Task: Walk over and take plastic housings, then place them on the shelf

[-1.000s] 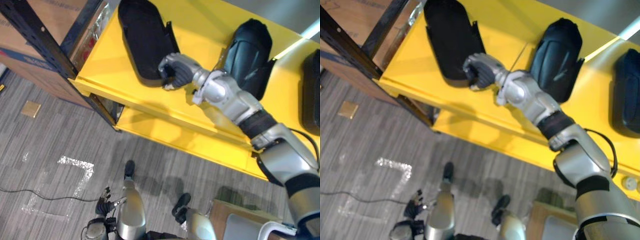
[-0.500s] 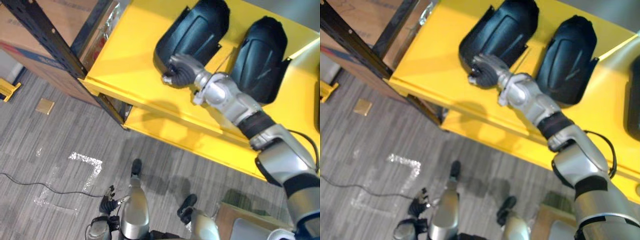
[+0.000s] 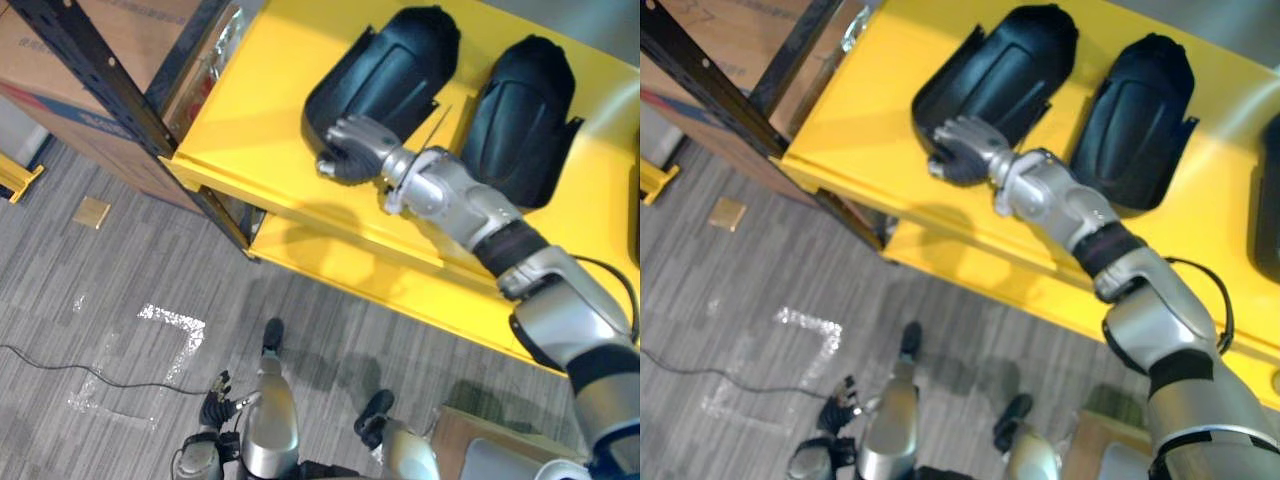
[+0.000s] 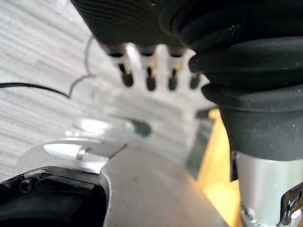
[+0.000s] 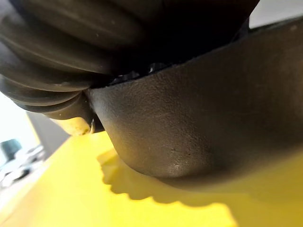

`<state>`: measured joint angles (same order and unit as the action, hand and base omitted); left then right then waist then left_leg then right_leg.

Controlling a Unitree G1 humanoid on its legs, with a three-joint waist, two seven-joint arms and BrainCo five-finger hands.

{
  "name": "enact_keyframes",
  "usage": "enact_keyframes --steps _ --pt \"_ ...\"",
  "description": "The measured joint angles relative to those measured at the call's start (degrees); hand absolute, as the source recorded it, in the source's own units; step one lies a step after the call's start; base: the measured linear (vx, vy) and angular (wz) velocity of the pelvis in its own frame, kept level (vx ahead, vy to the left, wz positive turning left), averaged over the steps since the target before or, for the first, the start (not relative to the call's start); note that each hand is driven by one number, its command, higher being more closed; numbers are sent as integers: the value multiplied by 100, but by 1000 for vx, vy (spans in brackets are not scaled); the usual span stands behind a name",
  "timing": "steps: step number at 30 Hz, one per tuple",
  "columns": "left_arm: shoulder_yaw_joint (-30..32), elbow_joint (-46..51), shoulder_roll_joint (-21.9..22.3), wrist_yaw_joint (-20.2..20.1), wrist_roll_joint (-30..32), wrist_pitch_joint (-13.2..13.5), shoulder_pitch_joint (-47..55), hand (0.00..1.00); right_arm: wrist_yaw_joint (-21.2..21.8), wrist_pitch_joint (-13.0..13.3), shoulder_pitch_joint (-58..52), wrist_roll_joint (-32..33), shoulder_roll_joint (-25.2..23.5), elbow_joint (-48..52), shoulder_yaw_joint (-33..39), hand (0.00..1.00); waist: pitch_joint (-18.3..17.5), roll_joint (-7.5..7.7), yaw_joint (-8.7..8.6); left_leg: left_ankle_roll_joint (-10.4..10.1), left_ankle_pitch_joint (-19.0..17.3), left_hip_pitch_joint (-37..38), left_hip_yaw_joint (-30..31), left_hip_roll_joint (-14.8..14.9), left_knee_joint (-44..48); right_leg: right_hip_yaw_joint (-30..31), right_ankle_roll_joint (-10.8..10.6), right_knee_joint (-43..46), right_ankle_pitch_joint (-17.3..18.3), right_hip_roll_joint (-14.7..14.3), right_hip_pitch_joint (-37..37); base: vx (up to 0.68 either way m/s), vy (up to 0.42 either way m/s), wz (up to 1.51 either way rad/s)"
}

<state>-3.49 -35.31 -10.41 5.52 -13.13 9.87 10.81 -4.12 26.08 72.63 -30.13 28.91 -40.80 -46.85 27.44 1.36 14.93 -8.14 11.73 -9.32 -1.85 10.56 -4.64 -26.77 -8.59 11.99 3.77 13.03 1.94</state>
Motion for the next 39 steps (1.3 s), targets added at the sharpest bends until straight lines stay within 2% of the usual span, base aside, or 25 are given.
enact_keyframes --steps 10,14,19,28,30,35,36,39 --pt "3 43 -27 -104 2 -12 1 0 225 -21 447 -110 3 254 -622 100 0 0 29 -1 0 -31 26 -1 0 -28 -14 -45 -10 -13 -11 0 0 0" --pt "3 96 -33 -128 0 -69 1 0 411 -266 506 7 28 382 -632 100 0 0 36 -11 7 -85 113 -1 0 -111 -12 -59 -8 -24 -22 0 -1 8" --pt "2 132 -37 -141 -2 -125 2 0 446 -615 543 208 32 361 -685 100 0 0 89 -12 8 -80 146 -1 1 -160 -5 -84 -3 -33 -74 -8 -16 5" --pt "-6 209 -37 -141 -215 -131 3 0 269 -720 649 238 49 119 -666 100 -2 -4 195 -14 9 -135 175 -4 3 -194 -3 -80 -1 -34 -40 -3 -5 1" --pt "-14 285 -36 -142 -227 -131 0 0 225 -791 709 236 59 94 -643 100 -16 -45 190 -3 -3 -289 229 -12 128 -239 -3 -69 -2 -32 28 -19 -23 11" --pt "-17 288 -34 -151 -278 -126 3 0 148 -904 807 225 93 -140 -610 100 -21 -227 303 -3 -2 -293 278 -14 130 -283 2 -62 2 -36 3 -15 -12 4" --pt "-16 288 -34 -153 -279 -126 3 0 148 -897 812 222 93 -140 -610 0 -18 -233 306 -3 -2 -296 279 -14 130 -283 1 -62 2 -35 6 -32 -11 0" --pt "-18 288 -34 -170 -279 -126 3 0 60 -898 889 109 93 -140 -609 0 -17 -236 308 -2 -3 -309 285 -14 130 -288 2 -60 2 -36 15 -10 -4 0"
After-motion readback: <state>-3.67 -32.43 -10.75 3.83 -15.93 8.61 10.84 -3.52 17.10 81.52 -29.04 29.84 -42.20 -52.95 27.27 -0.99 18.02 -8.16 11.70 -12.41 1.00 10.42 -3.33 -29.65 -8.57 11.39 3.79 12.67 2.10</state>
